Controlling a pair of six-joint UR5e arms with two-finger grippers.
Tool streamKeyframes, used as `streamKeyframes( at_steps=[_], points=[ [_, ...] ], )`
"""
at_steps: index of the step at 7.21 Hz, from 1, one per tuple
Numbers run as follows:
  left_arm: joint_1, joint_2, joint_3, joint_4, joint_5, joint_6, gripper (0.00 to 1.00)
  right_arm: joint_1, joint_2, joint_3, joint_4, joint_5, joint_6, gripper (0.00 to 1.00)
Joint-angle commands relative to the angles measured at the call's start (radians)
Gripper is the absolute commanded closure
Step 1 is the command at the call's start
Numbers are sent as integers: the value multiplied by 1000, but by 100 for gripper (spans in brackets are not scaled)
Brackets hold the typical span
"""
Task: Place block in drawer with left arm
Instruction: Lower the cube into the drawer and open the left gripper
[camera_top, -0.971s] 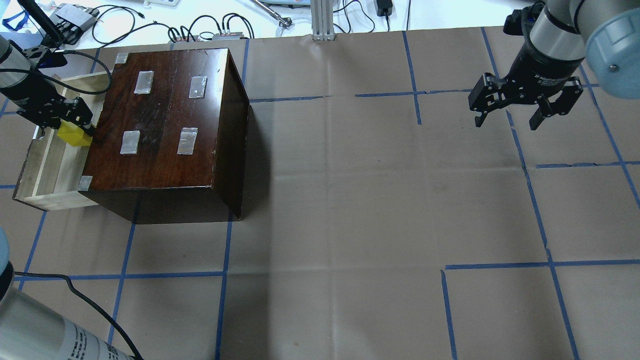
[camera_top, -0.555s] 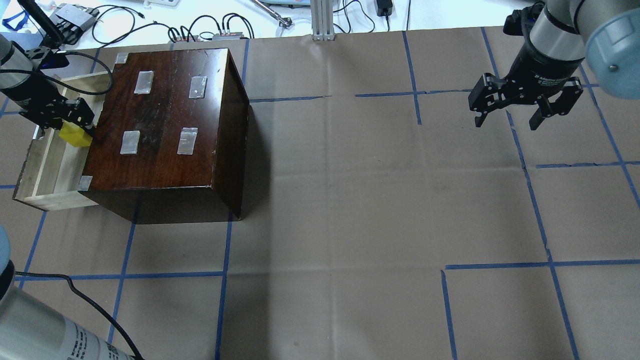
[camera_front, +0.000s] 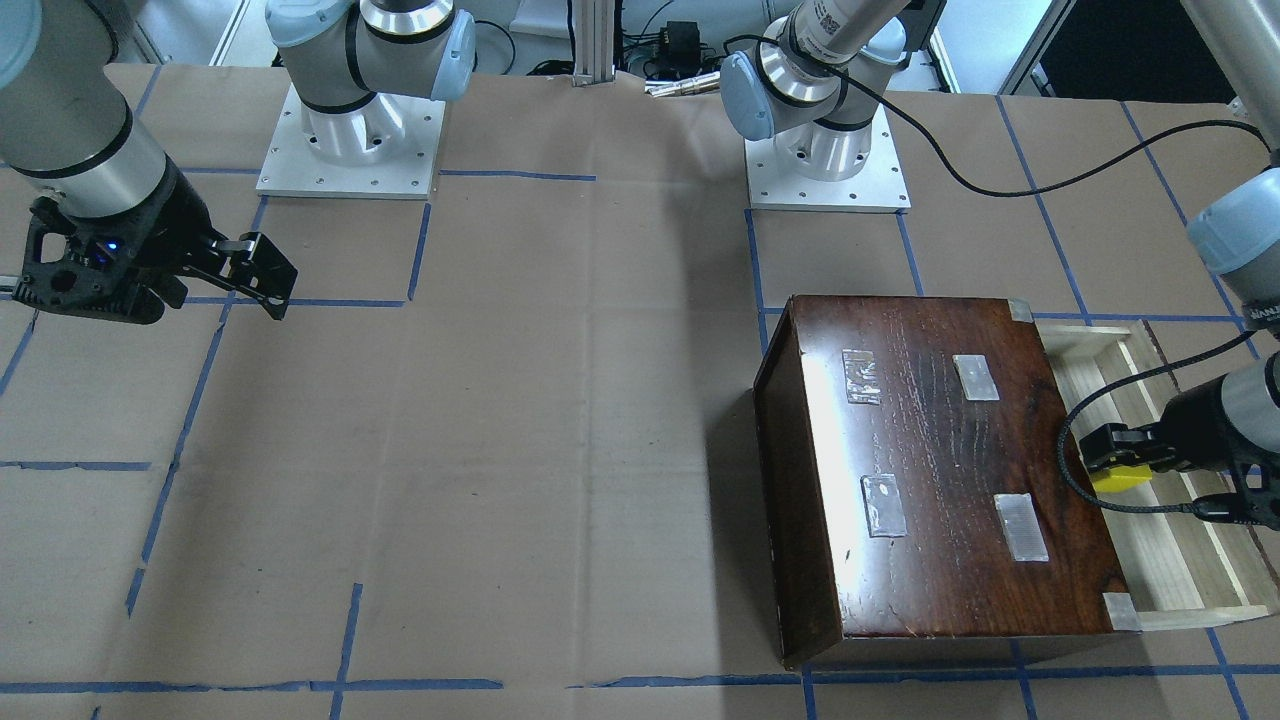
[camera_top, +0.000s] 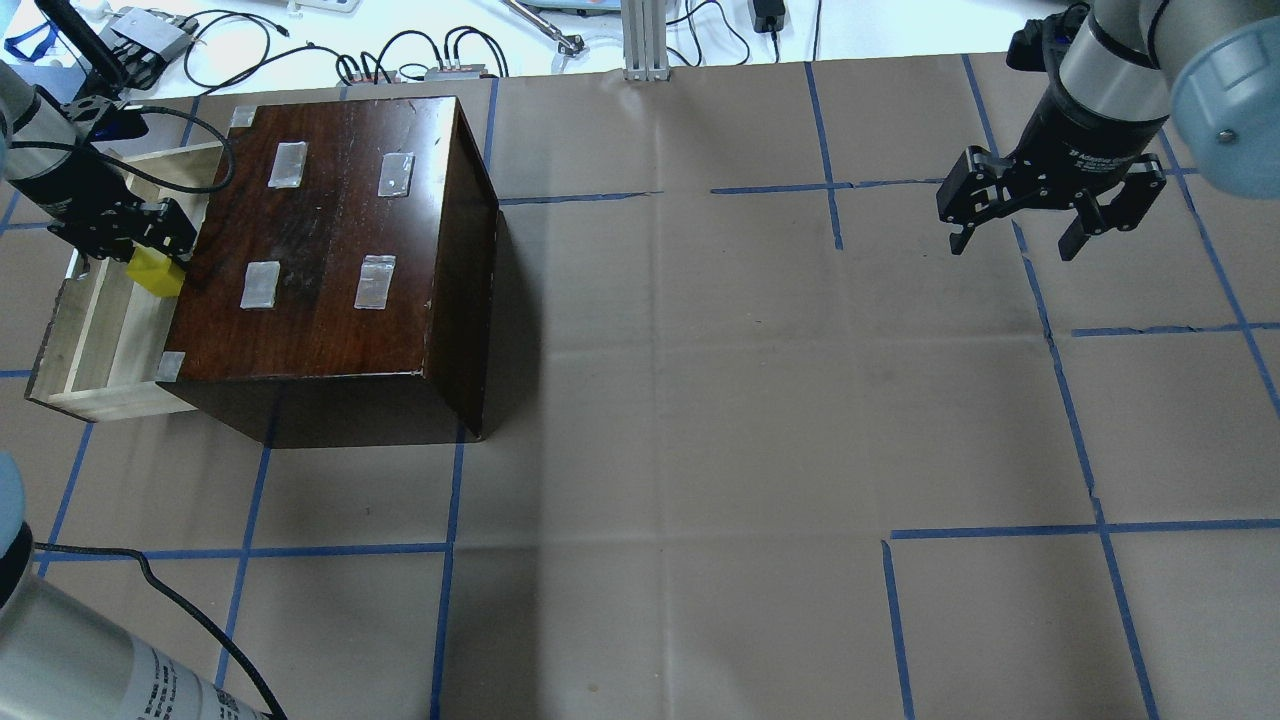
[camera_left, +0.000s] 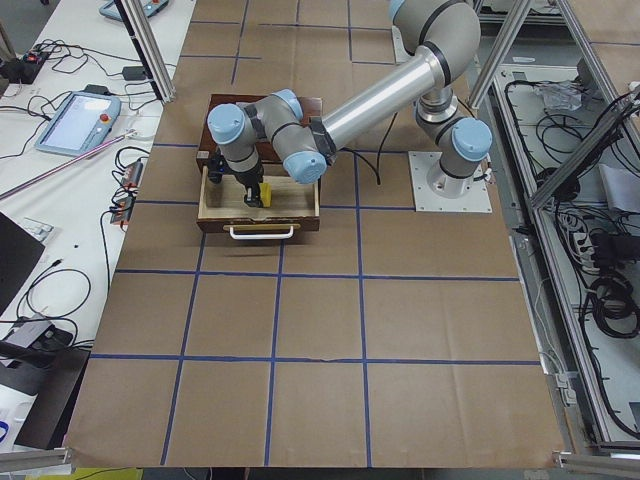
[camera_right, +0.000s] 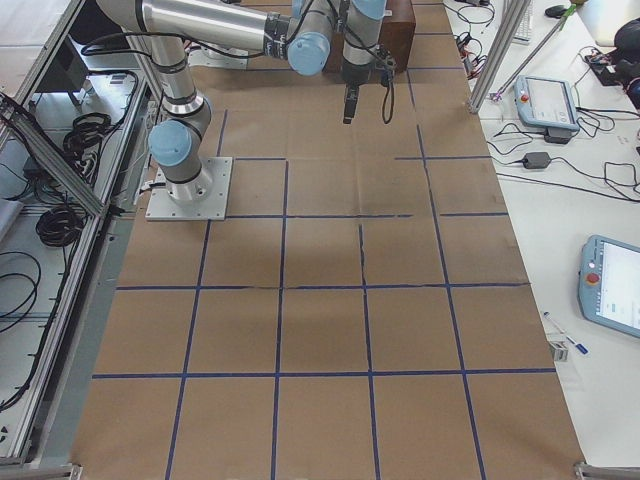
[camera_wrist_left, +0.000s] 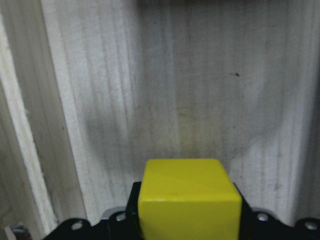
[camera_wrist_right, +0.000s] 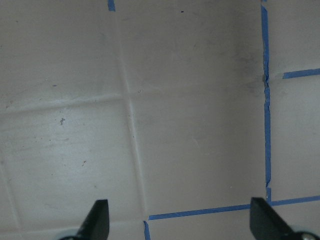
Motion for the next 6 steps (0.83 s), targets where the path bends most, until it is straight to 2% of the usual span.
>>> streamKeyframes(
  at_steps=[1, 2, 3, 6],
  points=[
    [-2, 4, 1, -2, 3, -3, 23, 0, 0, 0, 0, 0, 0, 0],
    [-2, 11, 1, -2, 3, -1, 18, 0, 0, 0, 0, 0, 1, 0],
    [-2, 18, 15, -4, 3, 0, 17, 0, 0, -2, 0, 0, 0, 0],
    [-8, 144, -3, -18, 8, 0, 3, 0, 0, 0, 0, 0, 0, 0]
  ],
)
